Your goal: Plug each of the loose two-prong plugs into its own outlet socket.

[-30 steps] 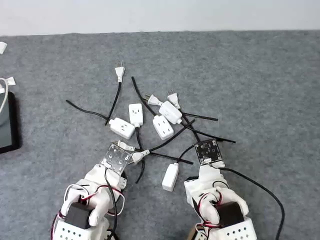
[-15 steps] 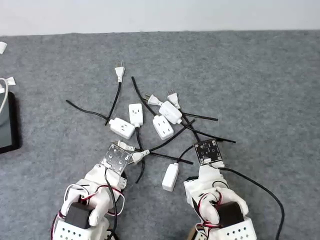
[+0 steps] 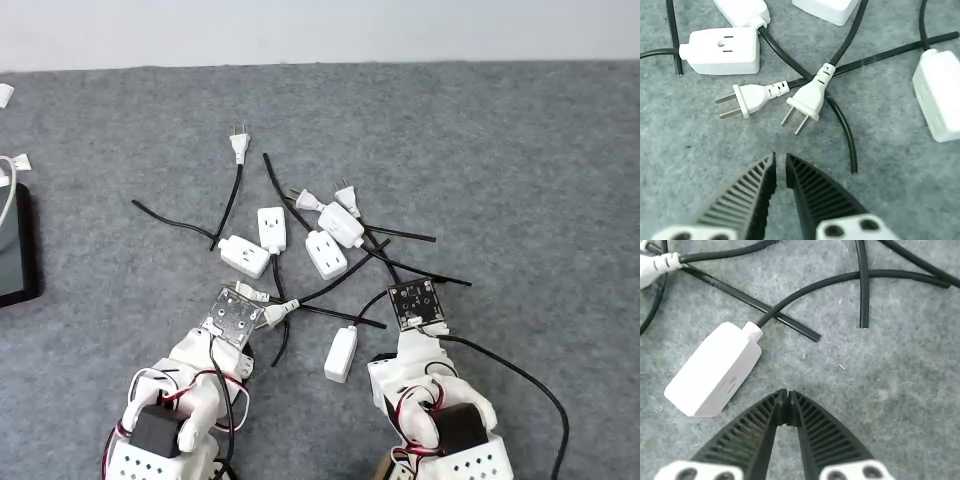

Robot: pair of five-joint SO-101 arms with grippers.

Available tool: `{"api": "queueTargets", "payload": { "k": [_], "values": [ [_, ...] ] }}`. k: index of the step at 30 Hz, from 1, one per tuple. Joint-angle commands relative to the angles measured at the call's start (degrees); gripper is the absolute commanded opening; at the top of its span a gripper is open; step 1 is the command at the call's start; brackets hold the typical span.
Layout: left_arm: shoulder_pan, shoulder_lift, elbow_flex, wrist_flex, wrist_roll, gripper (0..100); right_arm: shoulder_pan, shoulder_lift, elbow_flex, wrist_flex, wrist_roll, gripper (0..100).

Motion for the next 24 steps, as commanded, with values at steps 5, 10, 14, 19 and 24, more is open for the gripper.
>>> {"api": "queueTargets", "payload": {
  "k": [5,10,14,19,24],
  "values": [
    [2.4,-0.9,-0.8,0.3,0.4,3,-0.6,-0.8,0.9,0.0,-0.4,0.9],
    [1.9,-0.9,-0.8,0.3,0.3,3,-0.5,-0.8,0.9,0.0,-0.5,0.9],
    [1.8,-0.9,-0.8,0.3,0.2,3,0.3,-0.8,0.9,0.0,-0.4,0.9],
    [-4.0,-0.9,-1.1,0.4,0.2,3,8.8,-0.8,0.7,0.0,-0.3,0.9],
    [-15.8,-1.0,-1.4,-1.1,0.4,3,16.7,-0.8,-0.5,-3.2,-0.3,0.9]
  ]
}}
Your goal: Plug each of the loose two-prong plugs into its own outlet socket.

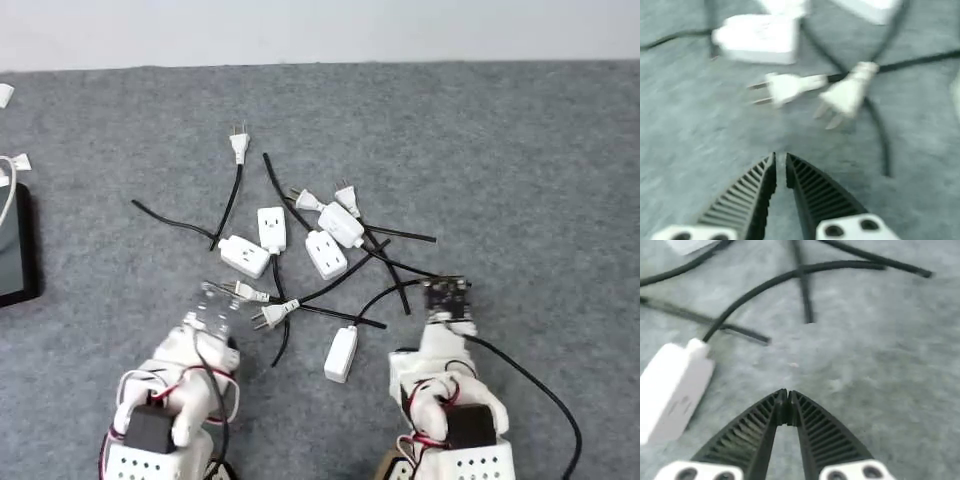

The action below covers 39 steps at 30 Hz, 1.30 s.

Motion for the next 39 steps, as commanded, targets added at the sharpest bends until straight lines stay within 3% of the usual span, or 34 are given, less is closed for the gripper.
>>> {"api": "queueTargets", "payload": {
  "k": [1,4,9,14,17,24,28,31,35,37,39],
  "values": [
    [-6.4,-1.0,-1.4,-2.0,0.4,3,6.6,-0.8,-0.5,-3.8,-0.3,0.9],
    [-8.9,-1.0,-1.6,-4.8,0.4,3,11.9,-0.8,0.0,-10.0,-0.3,0.9],
    [-12.7,-1.0,-2.4,-8.4,0.4,3,12.5,-0.8,0.9,-14.5,-0.6,0.9],
    [-10.9,-0.9,-2.4,-7.8,0.2,3,11.9,-0.8,0.9,-14.6,-0.3,1.2],
    [-8.4,-0.9,-2.5,-6.9,-0.2,3,10.4,-0.8,0.9,-14.1,-0.2,6.5],
    [-3.3,-0.9,-1.5,-6.9,-18.5,3,10.5,-0.8,0.8,-13.4,0.1,28.2],
    [-6.0,-0.9,-2.5,-7.4,-23.6,3,10.5,-0.8,0.8,-13.3,8.9,33.5],
    [-11.7,-0.9,-3.6,-11.0,-21.0,3,10.5,-0.8,-0.5,-13.3,12.5,29.6],
    [-21.0,-0.9,-5.9,-16.5,-6.9,3,11.9,-0.8,-3.0,-13.8,12.8,17.2],
    [-22.7,-0.8,-7.7,-16.8,-0.4,3,12.0,-0.8,-4.7,-13.7,13.2,12.6],
    [-22.3,-0.8,-10.3,-14.9,0.6,3,12.0,-0.8,-7.5,-13.1,15.0,9.0]
  ]
}}
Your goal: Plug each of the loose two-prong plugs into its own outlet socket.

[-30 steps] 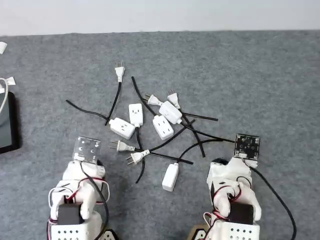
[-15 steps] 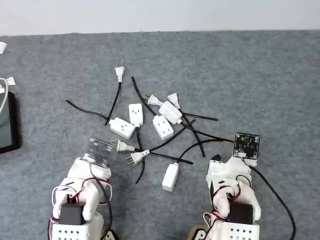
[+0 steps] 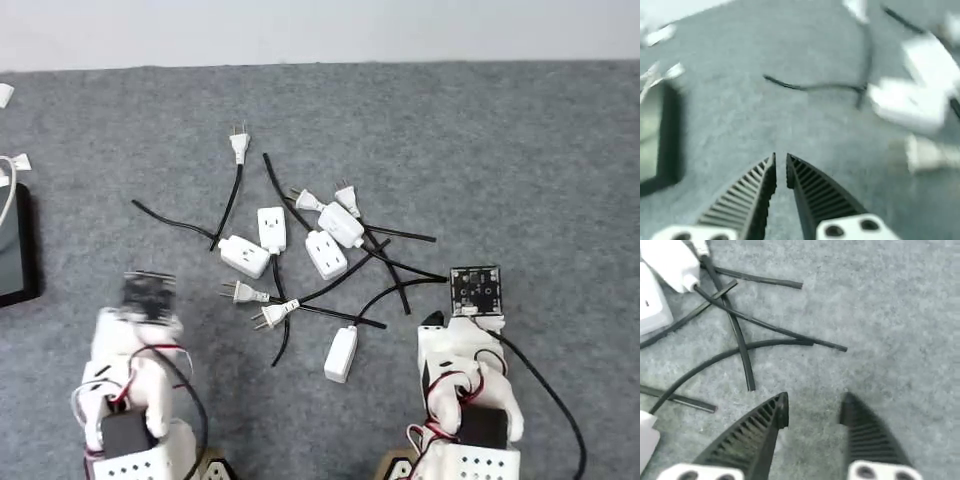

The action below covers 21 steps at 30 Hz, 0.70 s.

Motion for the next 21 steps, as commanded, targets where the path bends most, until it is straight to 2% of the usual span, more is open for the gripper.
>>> {"api": "queueTargets", "payload": {
  "k": [1,5,9,13,16,21],
  "values": [
    [-0.1,-0.7,-7.6,1.0,4.7,3,0.6,-0.7,-7.6,0.8,3.0,7.3],
    [3.8,-0.6,-13.9,7.6,4.9,3,0.5,-0.2,-15.3,5.8,3.6,4.4],
    [4.5,3.3,-17.5,7.1,6.7,3,0.6,7.8,-20.0,6.8,3.7,4.1],
    [4.6,19.3,-24.4,4.1,6.9,3,0.6,24.7,-27.5,6.7,3.2,4.3],
    [5.3,34.6,-31.3,4.1,10.4,3,-0.2,38.7,-30.5,4.5,0.9,4.4],
    [16.7,54.7,-34.6,3.9,11.7,3,-5.0,57.4,-27.5,-7.7,-3.3,3.9]
  ]
}}
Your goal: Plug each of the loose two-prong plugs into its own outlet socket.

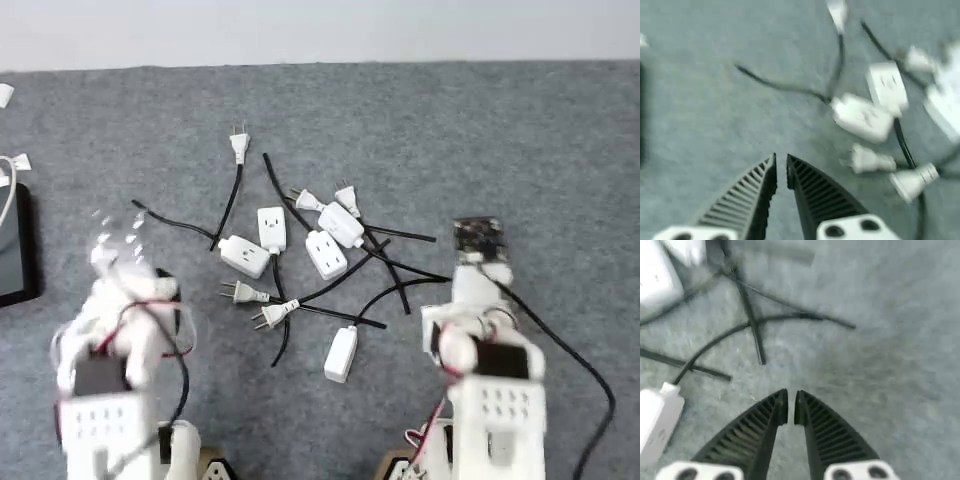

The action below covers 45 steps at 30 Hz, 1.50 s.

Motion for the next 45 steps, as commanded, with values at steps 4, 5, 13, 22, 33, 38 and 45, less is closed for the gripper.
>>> {"api": "queueTargets", "payload": {
  "k": [4,5,13,22,33,38,45],
  "values": [
    [19.3,19.7,-6.7,-2.7,5.0,4,-2.3,17.6,-0.4,-11.8,-1.8,3.9],
    [22.2,20.9,-7.4,-3.6,7.5,5,-1.4,17.8,-0.4,-11.6,-0.7,3.9],
    [38.9,25.7,-8.3,-9.8,26.0,27,14.3,17.5,-1.0,-11.9,-1.9,3.9],
    [52.2,30.7,-7.8,-12.3,26.4,27,19.1,18.2,-2.5,-14.7,-4.0,4.3],
    [52.1,45.6,-6.0,-20.3,26.4,23,18.9,18.2,-2.3,-16.2,-4.2,4.4],
    [52.1,49.0,-8.7,-19.4,25.6,6,18.9,18.2,-2.3,-16.2,-4.4,4.4],
    [52.4,40.8,-7.9,-15.5,14.5,1,18.9,18.2,-1.3,-18.5,-4.4,4.1]
  ]
}}
